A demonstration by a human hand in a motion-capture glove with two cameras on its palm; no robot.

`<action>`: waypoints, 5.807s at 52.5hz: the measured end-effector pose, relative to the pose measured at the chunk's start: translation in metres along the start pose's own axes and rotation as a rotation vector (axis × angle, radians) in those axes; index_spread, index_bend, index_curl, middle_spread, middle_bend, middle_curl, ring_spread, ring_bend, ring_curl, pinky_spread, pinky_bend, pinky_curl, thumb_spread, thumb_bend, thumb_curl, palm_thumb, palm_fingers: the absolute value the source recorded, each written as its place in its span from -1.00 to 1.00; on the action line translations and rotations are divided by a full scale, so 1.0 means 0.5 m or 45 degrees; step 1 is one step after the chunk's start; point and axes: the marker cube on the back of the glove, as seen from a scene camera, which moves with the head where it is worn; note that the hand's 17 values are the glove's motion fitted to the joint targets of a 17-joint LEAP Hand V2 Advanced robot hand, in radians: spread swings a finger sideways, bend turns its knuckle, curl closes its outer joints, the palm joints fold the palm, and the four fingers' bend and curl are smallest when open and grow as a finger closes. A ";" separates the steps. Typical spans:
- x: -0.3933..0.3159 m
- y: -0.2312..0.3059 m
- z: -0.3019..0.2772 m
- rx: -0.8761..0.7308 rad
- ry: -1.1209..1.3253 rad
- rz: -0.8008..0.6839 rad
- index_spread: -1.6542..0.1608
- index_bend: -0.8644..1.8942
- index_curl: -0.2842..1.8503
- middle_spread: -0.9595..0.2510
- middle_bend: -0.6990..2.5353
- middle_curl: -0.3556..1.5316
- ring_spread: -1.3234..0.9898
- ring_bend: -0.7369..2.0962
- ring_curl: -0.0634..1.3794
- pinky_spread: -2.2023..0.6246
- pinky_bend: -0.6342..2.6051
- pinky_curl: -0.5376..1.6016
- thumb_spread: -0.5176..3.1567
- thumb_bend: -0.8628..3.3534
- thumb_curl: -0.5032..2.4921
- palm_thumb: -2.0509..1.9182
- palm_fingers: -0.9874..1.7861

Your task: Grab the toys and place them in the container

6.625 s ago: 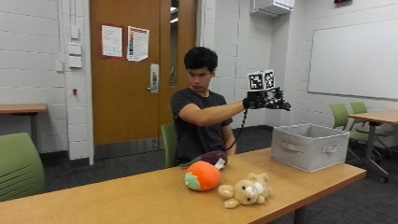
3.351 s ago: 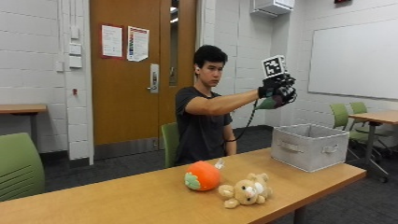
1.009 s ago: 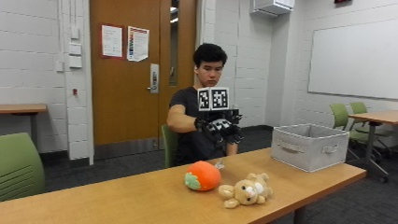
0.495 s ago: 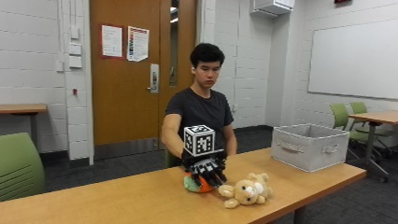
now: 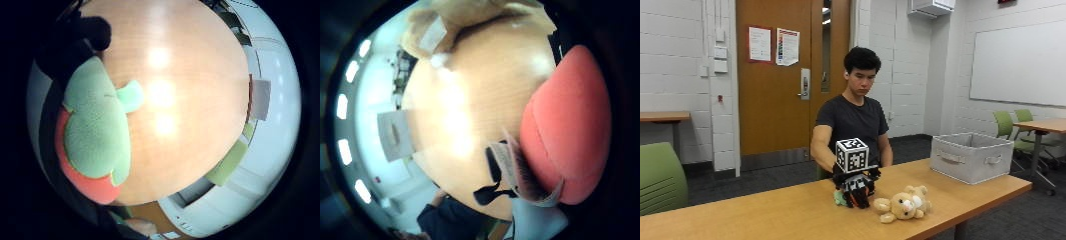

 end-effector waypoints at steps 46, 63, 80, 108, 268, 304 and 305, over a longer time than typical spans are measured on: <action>-0.274 0.024 -0.406 0.309 0.029 -0.155 0.23 -0.25 0.41 -0.11 -0.05 0.18 -0.23 0.36 -0.22 0.24 -0.05 -0.11 -0.37 -0.48 -0.16 0.37 0.48; -0.701 0.064 -0.595 0.502 0.069 -0.518 0.21 -0.26 0.56 -0.10 -0.05 0.23 -0.23 0.36 -0.20 0.24 -0.04 -0.11 -0.41 -0.48 -0.07 0.35 0.48; -1.085 0.154 -0.594 0.445 -0.103 -0.971 0.20 -0.26 0.65 -0.09 -0.06 0.27 -0.23 0.36 -0.19 0.24 -0.04 -0.12 -0.42 -0.48 0.01 0.33 0.47; -1.221 0.109 -0.499 0.257 -0.157 -0.963 0.21 -0.28 0.72 -0.12 -0.08 0.31 -0.23 0.34 -0.18 0.24 -0.05 -0.12 -0.42 -0.49 0.13 0.31 0.44; -0.286 -0.200 -0.138 0.051 0.027 -0.095 0.40 -0.28 0.05 -0.11 -0.22 -0.04 -0.29 0.21 -0.37 0.28 -0.07 -0.15 -0.19 -0.49 -0.33 0.33 0.41; -0.834 0.075 -0.602 0.426 0.030 -0.599 0.31 -0.30 0.40 -0.20 -0.12 0.10 -0.25 0.32 -0.26 0.26 0.02 -0.14 -0.29 -0.55 -0.17 0.35 0.35; -0.858 0.087 -0.604 0.430 0.038 -0.626 0.31 -0.30 0.41 -0.21 -0.12 0.10 -0.25 0.32 -0.26 0.26 0.03 -0.14 -0.29 -0.55 -0.16 0.35 0.35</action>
